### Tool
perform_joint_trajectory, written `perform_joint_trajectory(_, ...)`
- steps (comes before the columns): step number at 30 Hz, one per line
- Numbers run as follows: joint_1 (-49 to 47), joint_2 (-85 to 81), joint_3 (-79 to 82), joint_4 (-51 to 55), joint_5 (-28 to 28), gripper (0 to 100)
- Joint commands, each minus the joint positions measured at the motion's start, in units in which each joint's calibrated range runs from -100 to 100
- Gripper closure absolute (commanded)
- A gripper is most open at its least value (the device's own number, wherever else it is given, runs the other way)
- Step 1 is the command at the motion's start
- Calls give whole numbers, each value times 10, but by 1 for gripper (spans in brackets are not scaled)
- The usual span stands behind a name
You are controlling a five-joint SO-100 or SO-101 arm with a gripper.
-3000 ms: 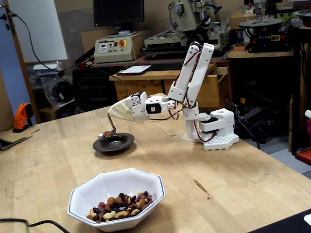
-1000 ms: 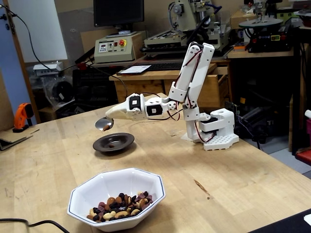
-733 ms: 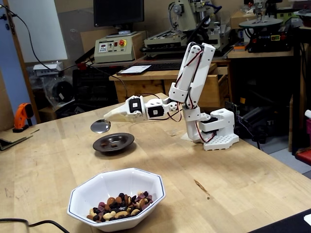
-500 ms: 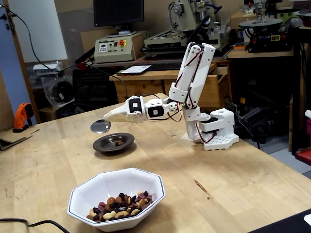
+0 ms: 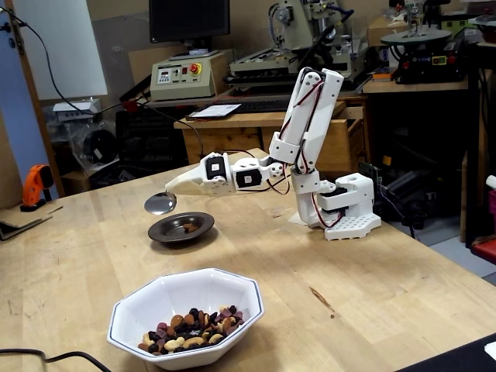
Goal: Use spoon to transfer food from the white bowl to brown plate
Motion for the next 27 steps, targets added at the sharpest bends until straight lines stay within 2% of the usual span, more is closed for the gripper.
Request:
perform_joint_trajectory(1, -7, -9, 2, -1, -41, 96)
perform_joint_trajectory(11, -12, -11, 1, -8, -107, 96)
perform_joint_trajectory(20, -83, -11, -16, -8, -166, 96)
perform_joint_trajectory(27, -96, -11, -77, -5, -214, 96)
